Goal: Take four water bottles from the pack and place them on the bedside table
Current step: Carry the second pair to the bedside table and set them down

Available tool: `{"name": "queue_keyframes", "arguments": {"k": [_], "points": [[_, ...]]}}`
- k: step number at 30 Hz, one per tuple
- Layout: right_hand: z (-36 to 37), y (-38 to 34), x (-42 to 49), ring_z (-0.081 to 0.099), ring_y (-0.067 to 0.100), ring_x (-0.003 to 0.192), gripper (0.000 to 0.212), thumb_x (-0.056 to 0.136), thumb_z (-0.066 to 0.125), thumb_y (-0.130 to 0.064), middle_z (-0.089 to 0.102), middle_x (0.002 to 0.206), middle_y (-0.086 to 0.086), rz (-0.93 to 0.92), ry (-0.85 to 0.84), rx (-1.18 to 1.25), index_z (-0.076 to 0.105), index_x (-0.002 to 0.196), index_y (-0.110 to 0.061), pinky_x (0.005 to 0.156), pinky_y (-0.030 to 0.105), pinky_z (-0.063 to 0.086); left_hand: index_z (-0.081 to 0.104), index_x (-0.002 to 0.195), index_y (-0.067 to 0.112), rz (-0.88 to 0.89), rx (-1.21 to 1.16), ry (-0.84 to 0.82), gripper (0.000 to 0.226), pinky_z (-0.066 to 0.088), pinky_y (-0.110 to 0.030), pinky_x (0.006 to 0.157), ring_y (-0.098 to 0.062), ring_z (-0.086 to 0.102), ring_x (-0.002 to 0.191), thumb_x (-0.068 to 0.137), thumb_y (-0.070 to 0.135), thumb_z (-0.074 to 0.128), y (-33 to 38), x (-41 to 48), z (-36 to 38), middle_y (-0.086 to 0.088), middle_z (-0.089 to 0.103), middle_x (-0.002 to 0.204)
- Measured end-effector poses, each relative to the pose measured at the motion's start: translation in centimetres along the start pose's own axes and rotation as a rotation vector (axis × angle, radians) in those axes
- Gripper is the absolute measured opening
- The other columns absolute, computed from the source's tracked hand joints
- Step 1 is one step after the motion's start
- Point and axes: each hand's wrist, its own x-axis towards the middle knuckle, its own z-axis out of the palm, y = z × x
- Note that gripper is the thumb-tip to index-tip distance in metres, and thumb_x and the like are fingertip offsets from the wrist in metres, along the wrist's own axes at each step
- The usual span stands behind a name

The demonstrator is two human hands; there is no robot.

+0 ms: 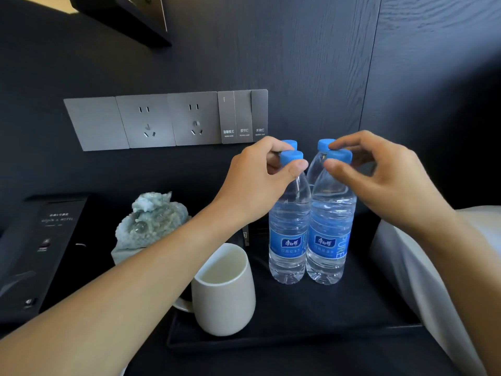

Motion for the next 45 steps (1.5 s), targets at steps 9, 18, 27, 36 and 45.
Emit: {"name": "queue_keyframes", "arguments": {"k": [9, 18, 27, 36, 45], "points": [[-0.1, 0.2, 0.3, 0.065, 0.004, 0.07, 0.032, 0.079, 0.084, -0.036, 0.071, 0.081, -0.009, 0.08, 0.009, 0.12, 0.071, 0.107, -0.032, 0.073, 0.025, 0.053, 0.071, 0.109, 0.02, 0.006, -0.012, -0.016, 0.025, 0.054, -0.015, 0.076, -0.001, 0.067, 0.078, 0.089, 0.033, 0.078, -0.1, -0.1, -0.2, 0.011, 0.075, 0.089], [0.8, -0.5, -0.4, 0.056, 0.005, 0.074, 0.043, 0.079, 0.075, -0.054, 0.059, 0.088, -0.004, -0.013, 0.088, -0.134, 0.068, 0.11, -0.026, 0.067, 0.009, 0.038, 0.073, 0.113, 0.023, 0.022, -0.067, -0.049, 0.023, 0.058, -0.021, 0.082, -0.013, 0.073, 0.092, 0.091, 0.029, 0.077, -0.4, 0.0, -0.7, 0.004, 0.079, 0.101], [0.3, 0.2, 0.1, 0.066, 0.007, 0.076, 0.034, 0.078, 0.083, -0.039, 0.07, 0.085, -0.007, 0.067, 0.021, 0.077, 0.067, 0.108, -0.037, 0.08, 0.027, 0.055, 0.071, 0.121, 0.018, 0.05, -0.069, -0.051, 0.028, 0.056, -0.023, 0.089, -0.014, 0.071, 0.099, 0.094, 0.024, 0.073, -0.6, -0.2, -0.8, 0.002, 0.076, 0.114], [0.8, 0.4, -0.1, 0.061, 0.008, 0.071, 0.049, 0.074, 0.079, -0.059, 0.067, 0.085, -0.01, 0.123, 0.076, 0.052, 0.068, 0.108, -0.027, 0.07, 0.02, 0.048, 0.073, 0.117, 0.023, 0.012, -0.055, -0.075, 0.029, 0.057, -0.024, 0.085, -0.008, 0.071, 0.089, 0.09, 0.032, 0.077, -0.4, -0.1, -1.1, 0.005, 0.078, 0.104], [0.5, 0.9, 0.1, 0.072, 0.017, 0.081, 0.036, 0.077, 0.082, -0.049, 0.076, 0.088, -0.004, 0.163, 0.022, 0.152, 0.075, 0.101, -0.022, 0.081, 0.037, 0.06, 0.071, 0.107, 0.028, -0.06, -0.005, -0.078, 0.043, 0.059, -0.043, 0.091, -0.012, 0.07, 0.097, 0.072, 0.044, 0.089, -0.3, 0.3, -0.8, 0.007, 0.078, 0.099]]}}
